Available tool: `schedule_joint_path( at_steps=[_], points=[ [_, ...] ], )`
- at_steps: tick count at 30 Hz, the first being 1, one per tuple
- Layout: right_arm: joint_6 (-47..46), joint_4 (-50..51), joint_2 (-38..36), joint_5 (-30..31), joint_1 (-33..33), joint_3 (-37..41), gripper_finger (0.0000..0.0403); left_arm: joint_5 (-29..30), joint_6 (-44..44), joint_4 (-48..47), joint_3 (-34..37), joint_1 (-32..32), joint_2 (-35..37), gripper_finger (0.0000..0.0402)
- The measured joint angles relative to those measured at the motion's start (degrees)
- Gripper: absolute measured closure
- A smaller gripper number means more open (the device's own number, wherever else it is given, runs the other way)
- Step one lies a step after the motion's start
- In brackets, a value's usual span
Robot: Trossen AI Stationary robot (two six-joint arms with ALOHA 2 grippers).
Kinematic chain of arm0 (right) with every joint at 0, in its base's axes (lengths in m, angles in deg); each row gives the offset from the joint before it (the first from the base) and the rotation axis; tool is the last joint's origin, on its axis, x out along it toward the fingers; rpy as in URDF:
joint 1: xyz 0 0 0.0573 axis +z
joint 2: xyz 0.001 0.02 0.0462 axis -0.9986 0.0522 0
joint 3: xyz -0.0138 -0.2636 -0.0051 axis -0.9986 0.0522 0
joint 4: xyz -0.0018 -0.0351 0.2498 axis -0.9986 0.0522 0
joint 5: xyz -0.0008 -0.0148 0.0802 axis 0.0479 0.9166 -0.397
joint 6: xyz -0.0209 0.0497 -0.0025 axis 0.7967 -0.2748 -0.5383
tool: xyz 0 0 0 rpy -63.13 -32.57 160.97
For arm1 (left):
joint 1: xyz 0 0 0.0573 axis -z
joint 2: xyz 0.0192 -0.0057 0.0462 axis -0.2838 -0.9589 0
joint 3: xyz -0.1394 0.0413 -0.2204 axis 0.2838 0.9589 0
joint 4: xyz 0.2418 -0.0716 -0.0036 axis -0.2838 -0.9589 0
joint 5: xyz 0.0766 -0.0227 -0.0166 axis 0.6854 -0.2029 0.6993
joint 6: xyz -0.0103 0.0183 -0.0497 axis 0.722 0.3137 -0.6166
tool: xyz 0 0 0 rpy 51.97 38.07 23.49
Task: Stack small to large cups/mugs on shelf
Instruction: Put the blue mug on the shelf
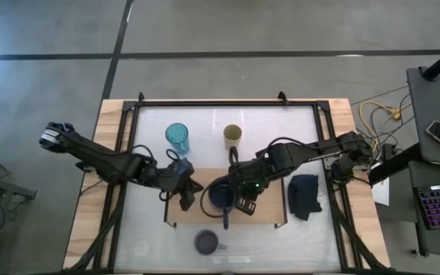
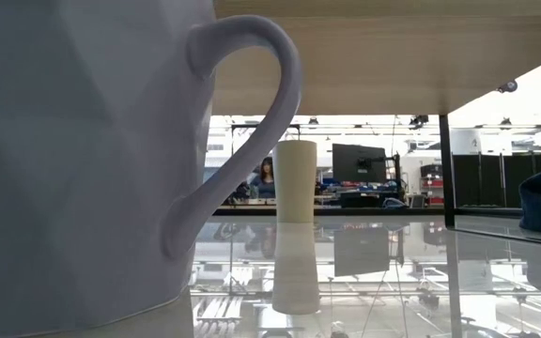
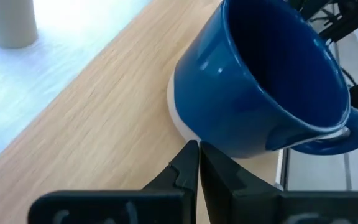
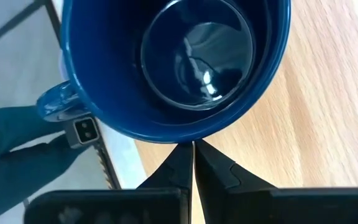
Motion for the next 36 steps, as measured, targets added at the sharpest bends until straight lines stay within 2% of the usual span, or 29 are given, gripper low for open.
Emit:
schedule_joint_path(
  at_steps=[12,21,36],
  points=[
    [3.4,-4.0,4.2,-1.3,-0.4,0.0,0.0394,2.3,-4.0,-7.2,0.3,3.7,4.4,0.0402],
    [5.8,-6.7,7.1,-1.4,-1.6,-2.2,0.0394,9.0,-7.1,-11.8,0.3,7.4,7.3,0.0402],
    [8.0,-8.9,10.7,-1.6,-2.4,-7.6,0.0394,9.2,-8.9,-13.6,0.4,8.4,7.2,0.0402]
  ],
)
